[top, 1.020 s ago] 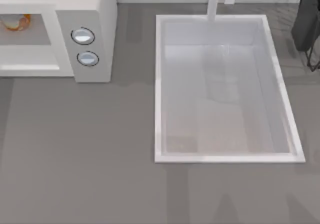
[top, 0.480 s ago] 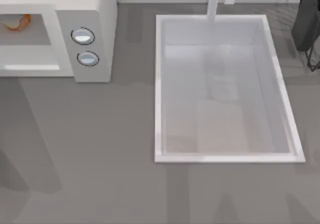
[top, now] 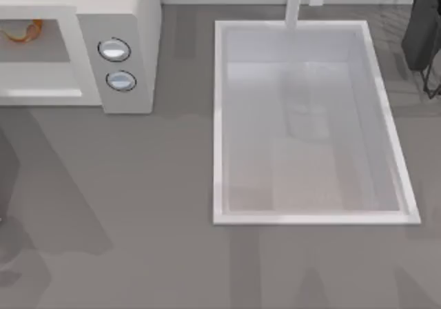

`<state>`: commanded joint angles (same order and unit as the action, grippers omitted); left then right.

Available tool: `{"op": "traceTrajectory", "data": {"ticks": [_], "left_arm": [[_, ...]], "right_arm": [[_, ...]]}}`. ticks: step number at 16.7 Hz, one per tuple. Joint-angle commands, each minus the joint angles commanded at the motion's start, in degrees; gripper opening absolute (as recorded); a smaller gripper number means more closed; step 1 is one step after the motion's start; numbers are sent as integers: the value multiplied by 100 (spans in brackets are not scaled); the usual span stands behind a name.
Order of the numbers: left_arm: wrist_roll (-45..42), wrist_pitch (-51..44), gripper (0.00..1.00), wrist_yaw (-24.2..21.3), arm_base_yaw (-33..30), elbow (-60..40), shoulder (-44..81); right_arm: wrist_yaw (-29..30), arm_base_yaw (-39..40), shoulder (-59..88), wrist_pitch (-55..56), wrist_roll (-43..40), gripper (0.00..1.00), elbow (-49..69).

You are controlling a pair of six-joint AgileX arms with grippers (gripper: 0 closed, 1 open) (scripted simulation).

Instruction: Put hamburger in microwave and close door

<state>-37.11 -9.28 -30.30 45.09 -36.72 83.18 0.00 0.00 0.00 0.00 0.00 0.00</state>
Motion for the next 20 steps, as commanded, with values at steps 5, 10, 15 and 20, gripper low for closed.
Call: {"op": "traceTrajectory", "data": {"ticks": [5, 10, 15, 20], "left_arm": [[1156, 292, 0, 671, -1276, 979, -1169], [1350, 386, 0, 837, -1477, 1156, -1364], [1684, 384, 0, 1117, -1856, 1221, -1462], [2789, 424, 0, 2122, -3480, 1498, -1923]], "right_arm": [[0, 0, 0, 0, 0, 100, 0], [0, 0, 0, 0, 0, 100, 0], [0, 0, 0, 0, 0, 100, 0], [0, 0, 0, 0, 0, 100, 0]]}}
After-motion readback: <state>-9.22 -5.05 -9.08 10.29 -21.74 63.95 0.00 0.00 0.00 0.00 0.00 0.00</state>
